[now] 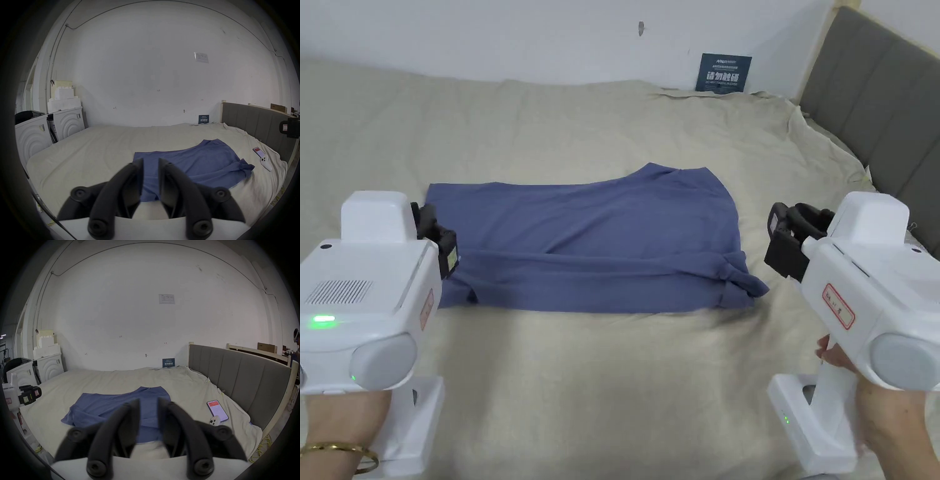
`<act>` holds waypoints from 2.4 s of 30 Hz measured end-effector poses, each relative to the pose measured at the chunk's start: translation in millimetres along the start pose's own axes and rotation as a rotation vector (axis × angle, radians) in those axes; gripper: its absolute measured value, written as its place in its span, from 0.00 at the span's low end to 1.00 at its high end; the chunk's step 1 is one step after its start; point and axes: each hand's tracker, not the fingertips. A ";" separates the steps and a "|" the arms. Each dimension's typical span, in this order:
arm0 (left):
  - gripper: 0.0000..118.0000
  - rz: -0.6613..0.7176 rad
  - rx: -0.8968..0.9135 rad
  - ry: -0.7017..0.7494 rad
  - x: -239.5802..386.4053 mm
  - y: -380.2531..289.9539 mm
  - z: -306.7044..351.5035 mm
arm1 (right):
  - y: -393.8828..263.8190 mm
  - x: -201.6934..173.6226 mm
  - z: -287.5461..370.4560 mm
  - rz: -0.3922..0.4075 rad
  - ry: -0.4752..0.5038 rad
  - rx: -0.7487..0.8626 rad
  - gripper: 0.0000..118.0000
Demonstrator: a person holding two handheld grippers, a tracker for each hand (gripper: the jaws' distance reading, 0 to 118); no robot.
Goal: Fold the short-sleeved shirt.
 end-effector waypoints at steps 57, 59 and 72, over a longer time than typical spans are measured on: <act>0.00 0.060 -0.135 0.015 2.1 -20.4 -29.3 | -95.3 50.4 -258.1 -0.115 -0.158 -0.978 0.60; 0.00 0.056 -0.145 0.017 2.1 -21.1 -32.6 | -98.6 54.9 -256.3 -0.164 -0.135 -0.976 0.58; 0.68 0.180 -0.461 -0.013 -29.5 -9.2 -76.1 | -91.0 45.8 -247.9 -0.154 -0.070 -0.948 0.09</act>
